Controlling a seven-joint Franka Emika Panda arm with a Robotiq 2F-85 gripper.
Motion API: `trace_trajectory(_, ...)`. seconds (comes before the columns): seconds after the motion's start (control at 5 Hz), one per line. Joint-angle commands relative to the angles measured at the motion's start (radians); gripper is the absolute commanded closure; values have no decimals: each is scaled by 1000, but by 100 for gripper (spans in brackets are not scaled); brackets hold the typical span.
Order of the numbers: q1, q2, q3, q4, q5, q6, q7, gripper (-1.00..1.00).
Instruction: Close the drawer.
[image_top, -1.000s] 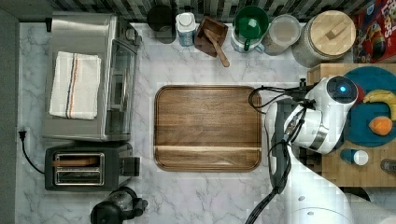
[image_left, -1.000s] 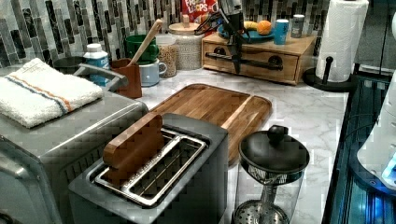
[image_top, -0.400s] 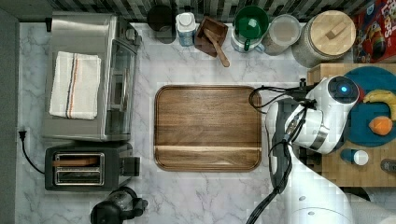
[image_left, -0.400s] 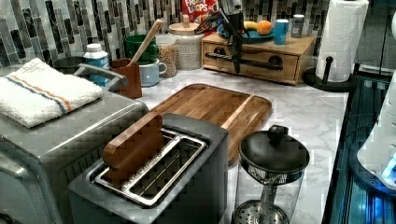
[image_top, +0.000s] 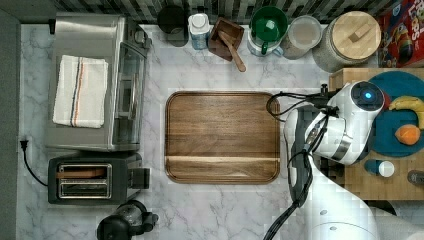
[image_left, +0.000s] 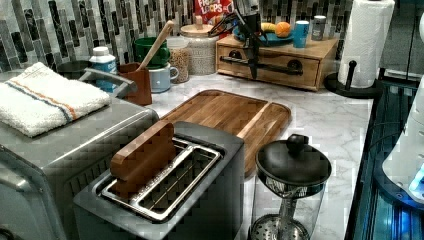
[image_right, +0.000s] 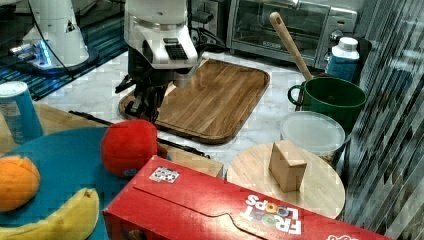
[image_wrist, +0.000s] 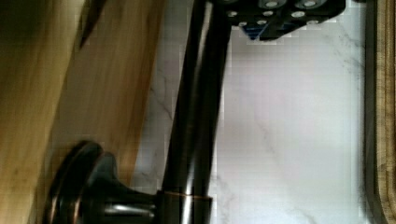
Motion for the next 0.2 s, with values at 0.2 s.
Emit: trace_trajectory(0.2,-118,5,-112,222,-36,87,-66,100)
